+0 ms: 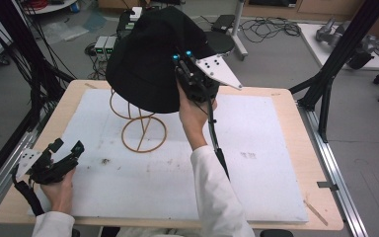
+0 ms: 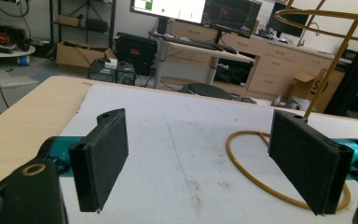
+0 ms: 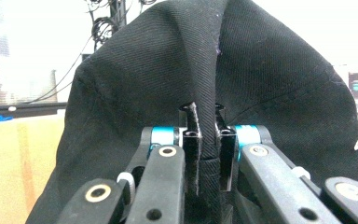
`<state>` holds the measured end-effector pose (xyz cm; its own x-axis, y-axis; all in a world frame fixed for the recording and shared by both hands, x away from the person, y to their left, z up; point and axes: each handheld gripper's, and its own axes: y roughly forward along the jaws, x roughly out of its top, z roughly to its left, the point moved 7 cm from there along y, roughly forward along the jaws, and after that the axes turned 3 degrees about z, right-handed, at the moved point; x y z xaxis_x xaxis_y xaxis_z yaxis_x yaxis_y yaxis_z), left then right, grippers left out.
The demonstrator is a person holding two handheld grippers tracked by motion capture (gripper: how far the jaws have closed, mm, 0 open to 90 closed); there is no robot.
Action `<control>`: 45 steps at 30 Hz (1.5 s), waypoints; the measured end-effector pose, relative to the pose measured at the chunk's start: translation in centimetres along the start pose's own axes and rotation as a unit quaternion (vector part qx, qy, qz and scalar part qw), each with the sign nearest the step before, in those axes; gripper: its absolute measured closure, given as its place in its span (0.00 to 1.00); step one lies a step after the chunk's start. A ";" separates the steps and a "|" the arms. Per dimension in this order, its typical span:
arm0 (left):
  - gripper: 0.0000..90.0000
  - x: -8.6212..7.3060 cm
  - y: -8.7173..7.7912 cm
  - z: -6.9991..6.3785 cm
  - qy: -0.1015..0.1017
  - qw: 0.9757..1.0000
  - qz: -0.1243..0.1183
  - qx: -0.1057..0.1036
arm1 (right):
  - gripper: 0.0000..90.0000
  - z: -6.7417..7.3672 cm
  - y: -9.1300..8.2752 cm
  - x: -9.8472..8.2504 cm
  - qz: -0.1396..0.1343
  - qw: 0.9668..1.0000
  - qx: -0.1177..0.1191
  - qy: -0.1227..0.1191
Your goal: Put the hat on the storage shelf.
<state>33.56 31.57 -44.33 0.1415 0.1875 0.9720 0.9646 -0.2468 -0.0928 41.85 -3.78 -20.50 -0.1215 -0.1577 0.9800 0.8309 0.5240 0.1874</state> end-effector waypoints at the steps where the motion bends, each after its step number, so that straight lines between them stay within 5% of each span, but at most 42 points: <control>1: 0.22 0.0 0.0 0.0 -0.001 1.000 0.000 0.000 | 0.95 0.4 0.3 -0.1 0.002 1.000 0.003 0.000; 13: 0.23 0.0 -0.1 0.2 -0.002 1.000 -0.001 0.002 | 0.95 4.4 3.3 -1.1 0.009 0.999 0.037 0.002; 18: 0.23 0.0 -0.3 0.2 -0.002 1.000 -0.001 0.002 | 0.95 5.4 4.5 -2.4 0.034 0.998 0.047 0.009; 33: 0.23 -0.1 -0.6 0.1 -0.005 1.000 -0.001 -0.001 | 0.95 6.1 4.5 -7.2 0.083 0.995 0.052 0.004; 37: 0.23 -0.2 -0.3 0.1 -0.006 1.000 0.003 -0.006 | 0.95 6.3 4.3 -8.0 0.095 0.994 0.055 -0.015; 45: 0.23 -0.2 -0.3 0.0 -0.005 1.000 0.005 -0.008 | 0.95 6.6 4.1 -8.6 0.101 0.993 0.063 -0.008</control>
<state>33.20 31.62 -44.50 0.1531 0.1937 0.9690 0.9596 -0.2635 -0.0989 42.74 5.30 -27.74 0.0313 -0.0264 0.9992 0.7653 0.6437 -0.0070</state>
